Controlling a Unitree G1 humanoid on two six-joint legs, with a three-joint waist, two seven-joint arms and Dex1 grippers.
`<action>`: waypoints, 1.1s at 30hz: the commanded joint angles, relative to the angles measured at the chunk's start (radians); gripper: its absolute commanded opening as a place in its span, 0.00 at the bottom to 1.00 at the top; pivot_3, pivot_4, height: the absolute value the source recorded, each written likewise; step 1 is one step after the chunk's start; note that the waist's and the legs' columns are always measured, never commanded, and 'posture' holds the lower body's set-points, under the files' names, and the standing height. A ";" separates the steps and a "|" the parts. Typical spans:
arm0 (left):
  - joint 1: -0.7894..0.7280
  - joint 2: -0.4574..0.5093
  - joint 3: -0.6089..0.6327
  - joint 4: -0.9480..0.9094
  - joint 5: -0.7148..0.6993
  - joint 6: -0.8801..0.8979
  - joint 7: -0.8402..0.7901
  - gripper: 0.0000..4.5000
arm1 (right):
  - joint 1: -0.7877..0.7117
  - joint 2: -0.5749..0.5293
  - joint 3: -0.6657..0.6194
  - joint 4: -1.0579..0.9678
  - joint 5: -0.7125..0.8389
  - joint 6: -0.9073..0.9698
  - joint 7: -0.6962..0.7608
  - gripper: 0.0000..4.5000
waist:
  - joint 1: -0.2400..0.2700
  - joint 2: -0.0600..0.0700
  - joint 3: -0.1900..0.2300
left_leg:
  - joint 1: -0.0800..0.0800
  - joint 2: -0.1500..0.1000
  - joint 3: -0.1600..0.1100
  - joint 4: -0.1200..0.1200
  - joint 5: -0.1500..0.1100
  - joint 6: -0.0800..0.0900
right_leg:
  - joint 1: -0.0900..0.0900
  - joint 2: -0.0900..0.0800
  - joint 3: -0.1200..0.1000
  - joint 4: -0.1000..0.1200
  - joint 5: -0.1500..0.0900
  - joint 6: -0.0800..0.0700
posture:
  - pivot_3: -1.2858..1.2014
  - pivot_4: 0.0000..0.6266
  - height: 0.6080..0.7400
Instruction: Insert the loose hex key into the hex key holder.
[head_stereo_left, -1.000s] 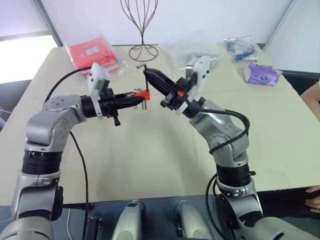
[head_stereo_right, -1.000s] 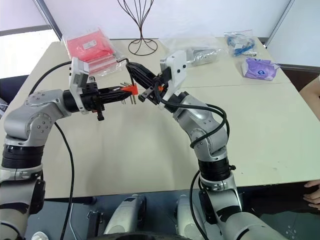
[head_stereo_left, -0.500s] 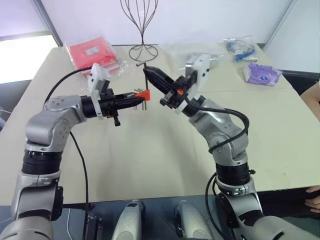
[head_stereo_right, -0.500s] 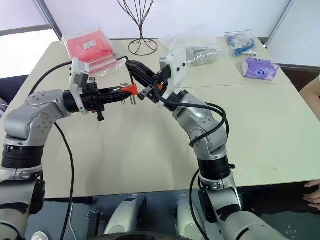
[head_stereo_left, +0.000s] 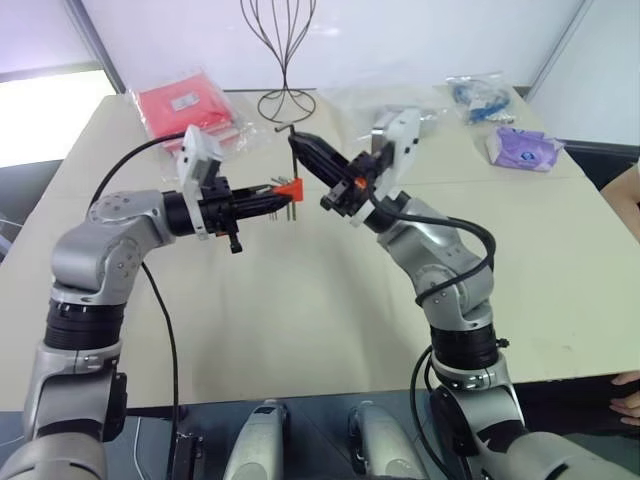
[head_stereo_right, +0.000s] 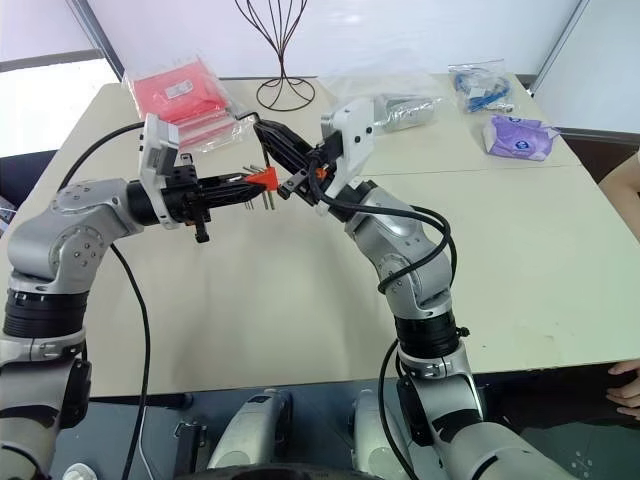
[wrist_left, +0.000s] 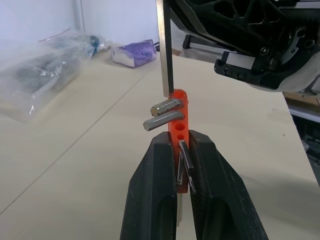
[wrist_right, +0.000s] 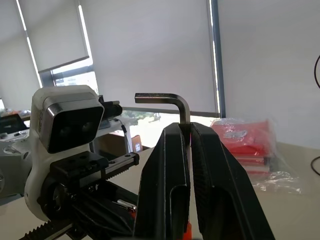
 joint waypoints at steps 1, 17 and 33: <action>-0.005 0.007 0.035 -0.036 -0.016 -0.006 0.006 0.00 | -0.014 -0.007 -0.005 -0.027 0.010 -0.008 0.009 0.01 | 0.000 0.000 0.000 | 0.000 0.000 0.000 0.000 0.000 0.000 | 0.000 0.000 0.000 0.000 0.000 0.000 | 0.52 0.24 1.00; -0.018 0.004 0.039 -0.005 -0.013 -0.011 0.012 0.00 | -0.008 -0.021 0.000 -0.050 0.022 0.010 0.020 0.01 | 0.000 0.000 0.000 | 0.000 0.000 0.000 0.000 0.000 0.000 | 0.000 0.000 0.000 0.000 0.000 0.000 | 0.52 0.24 1.00; -0.019 0.006 0.037 0.001 -0.011 -0.018 0.012 0.00 | -0.018 -0.028 -0.005 -0.043 0.020 0.006 0.019 0.01 | 0.000 0.000 0.000 | 0.000 0.000 0.000 0.000 0.000 0.000 | 0.000 0.000 0.000 0.000 0.000 0.000 | 0.52 0.24 1.00</action>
